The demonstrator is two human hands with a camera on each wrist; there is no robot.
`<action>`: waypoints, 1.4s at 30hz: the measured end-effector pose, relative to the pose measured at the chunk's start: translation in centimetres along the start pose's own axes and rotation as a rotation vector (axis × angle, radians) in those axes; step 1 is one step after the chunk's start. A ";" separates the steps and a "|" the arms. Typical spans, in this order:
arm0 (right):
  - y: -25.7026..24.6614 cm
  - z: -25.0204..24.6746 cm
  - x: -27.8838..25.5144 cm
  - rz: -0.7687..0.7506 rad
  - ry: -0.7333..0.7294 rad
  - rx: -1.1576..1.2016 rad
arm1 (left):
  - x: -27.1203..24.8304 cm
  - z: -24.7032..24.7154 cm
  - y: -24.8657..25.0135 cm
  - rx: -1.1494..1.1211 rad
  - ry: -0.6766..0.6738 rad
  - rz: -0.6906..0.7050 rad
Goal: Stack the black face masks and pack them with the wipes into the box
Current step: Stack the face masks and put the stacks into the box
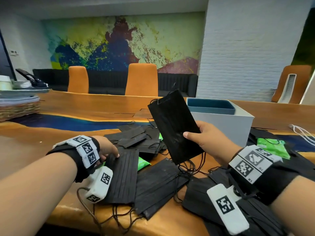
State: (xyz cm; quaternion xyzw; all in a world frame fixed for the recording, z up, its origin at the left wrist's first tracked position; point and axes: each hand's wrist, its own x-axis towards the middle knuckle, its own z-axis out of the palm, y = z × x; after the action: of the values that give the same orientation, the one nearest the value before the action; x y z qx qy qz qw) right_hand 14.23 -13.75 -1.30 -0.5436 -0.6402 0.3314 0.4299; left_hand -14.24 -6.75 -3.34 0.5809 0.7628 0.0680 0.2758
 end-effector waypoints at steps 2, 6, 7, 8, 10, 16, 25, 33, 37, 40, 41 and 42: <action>0.1 -0.1 -0.1 0.000 0.001 -0.008 | 0.0 0.2 0.1 0.096 0.026 0.022; 0.3 -0.6 -0.2 -0.001 -0.002 0.007 | 0.1 -0.4 0.5 0.051 0.044 0.107; 0.3 -0.8 -0.2 -0.003 -0.002 0.020 | 0.2 -0.7 0.6 -0.016 0.058 0.130; 0.3 -1.0 -0.2 -0.005 0.000 0.039 | 0.1 -1.1 0.8 -0.091 0.060 0.149; -0.1 -1.2 -0.3 -0.007 0.005 0.090 | -0.8 -1.8 1.6 -0.200 0.037 0.192; -0.6 -1.6 -0.4 0.017 -0.068 0.373 | -5.2 -3.1 5.9 -0.483 -0.070 0.429; 0.7 -1.4 -1.8 0.077 -0.128 0.547 | -7.7 -0.8 10.3 -0.868 -0.187 0.599; 3.1 -0.8 -1.9 0.108 -0.124 0.528 | -6.4 2.1 11.3 -0.964 -0.320 0.565; 4.5 0.1 -1.6 0.199 -0.084 0.572 | -6.0 3.2 11.4 -1.020 -0.450 0.520; 5.0 0.6 -1.2 0.242 -0.065 0.613 | -5.9 3.8 11.6 -1.010 -0.545 0.562; 4.9 0.7 -1.1 0.246 -0.061 0.620 | -6.1 4.1 11.6 -1.003 -0.546 0.590; 4.9 0.9 -1.0 0.248 -0.057 0.625 | -6.3 4.3 11.6 -0.989 -0.530 0.620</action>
State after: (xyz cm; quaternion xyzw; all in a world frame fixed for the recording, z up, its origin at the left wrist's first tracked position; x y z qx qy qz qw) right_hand 15.51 -13.77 -6.25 -0.4496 -0.4485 0.5765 0.5142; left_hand -1.11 -9.87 0.15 0.5759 0.3438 0.3425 0.6579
